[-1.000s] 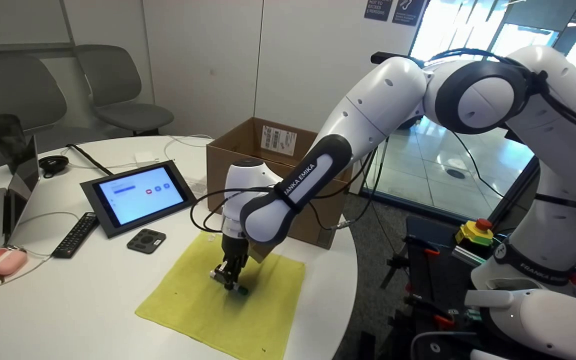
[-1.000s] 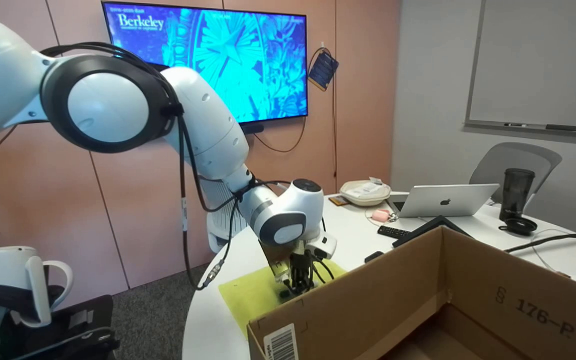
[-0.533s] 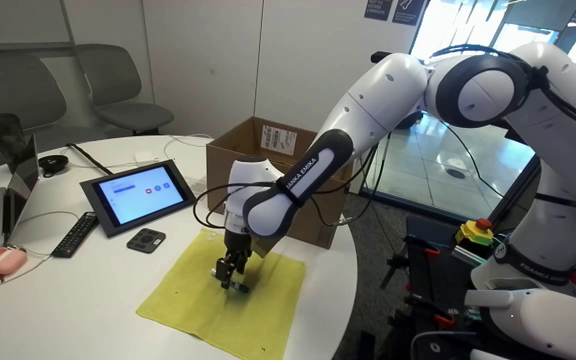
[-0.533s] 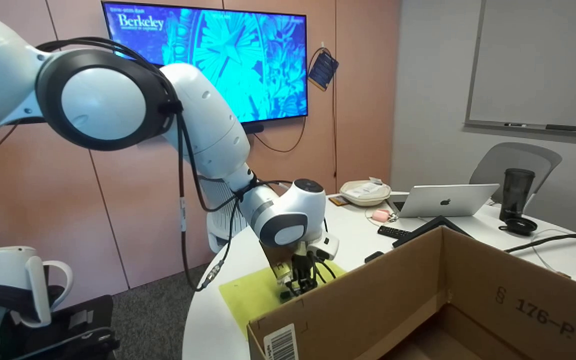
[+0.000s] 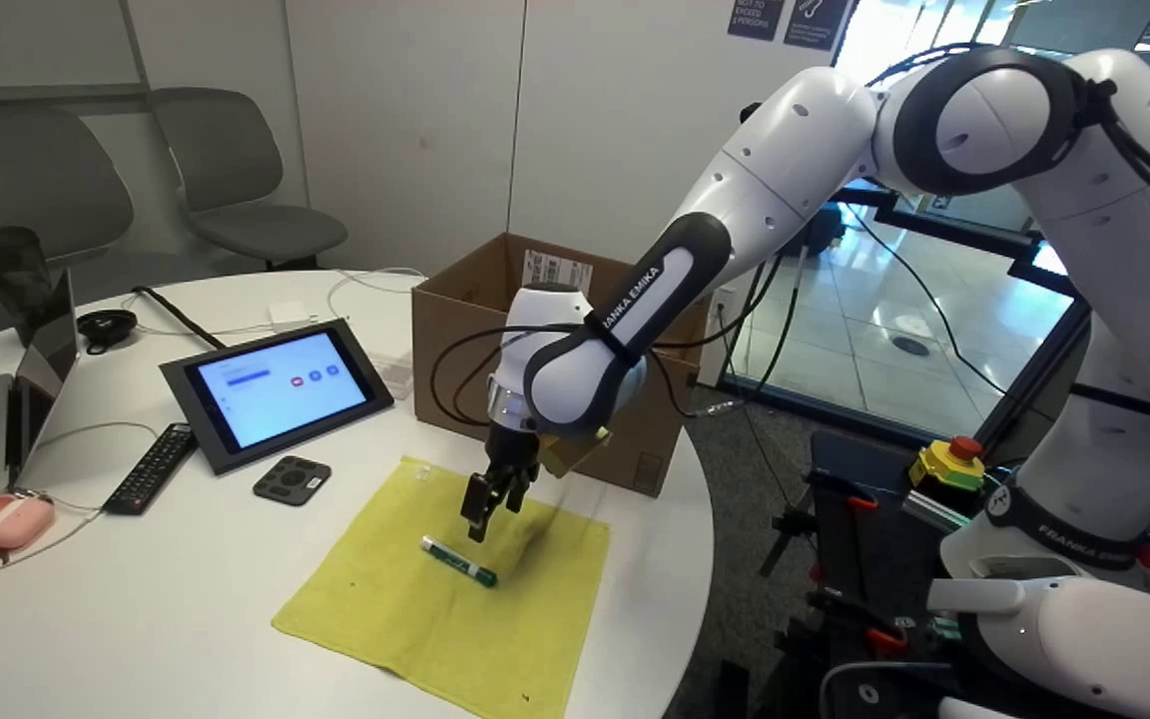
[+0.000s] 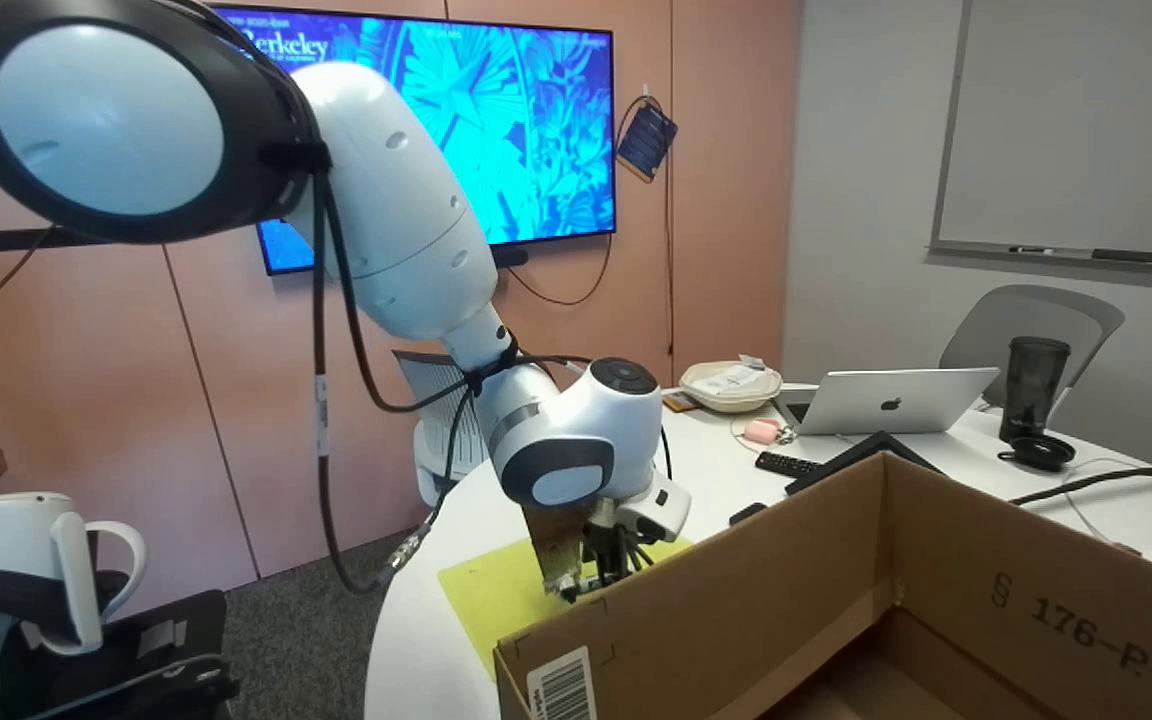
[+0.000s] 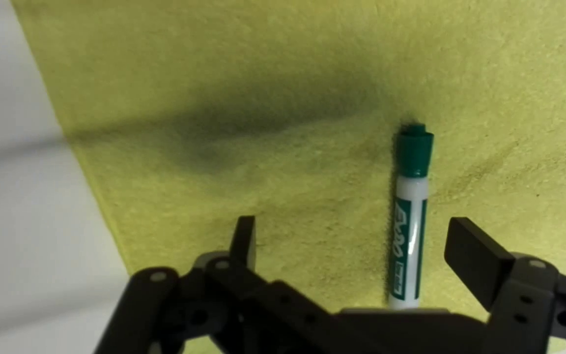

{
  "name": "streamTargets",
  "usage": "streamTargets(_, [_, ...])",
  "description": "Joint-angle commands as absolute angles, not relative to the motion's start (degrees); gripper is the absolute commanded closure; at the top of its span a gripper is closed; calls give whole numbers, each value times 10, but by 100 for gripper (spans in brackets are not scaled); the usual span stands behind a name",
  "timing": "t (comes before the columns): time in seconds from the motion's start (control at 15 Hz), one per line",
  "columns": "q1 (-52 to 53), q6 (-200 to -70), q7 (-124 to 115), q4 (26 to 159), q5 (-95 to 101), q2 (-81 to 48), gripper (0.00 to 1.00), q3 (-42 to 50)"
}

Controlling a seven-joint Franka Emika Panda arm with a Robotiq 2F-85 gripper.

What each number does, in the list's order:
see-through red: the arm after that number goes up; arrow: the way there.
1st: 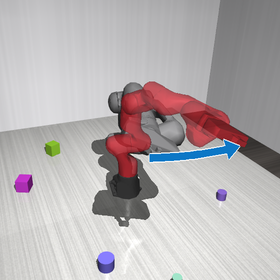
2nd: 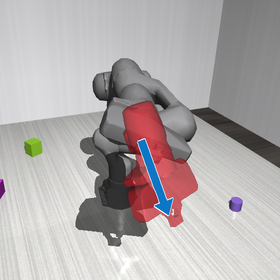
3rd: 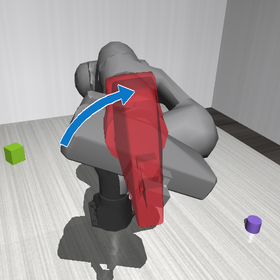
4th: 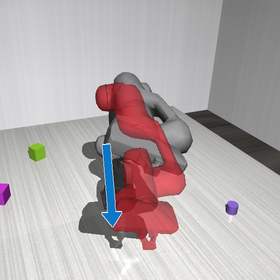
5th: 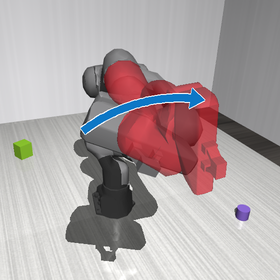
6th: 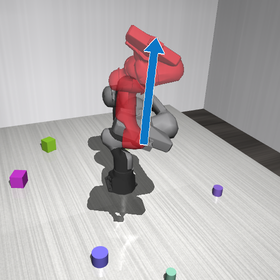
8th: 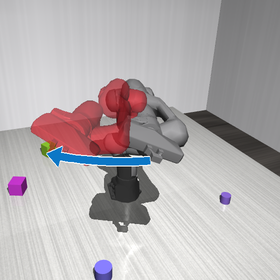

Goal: Put the green marker on the yellow towel, fold the towel twice and put it in the brown box

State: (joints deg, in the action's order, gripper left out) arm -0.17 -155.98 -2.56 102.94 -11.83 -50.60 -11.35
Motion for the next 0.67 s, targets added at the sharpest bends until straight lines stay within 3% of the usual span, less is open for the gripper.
streamTargets(0.0, [-12, -1625, -27, 1130, -134, -454, 0, -107])
streamTargets(0.6, [68, -1730, -105, 1242, -113, -433, 0, -16])
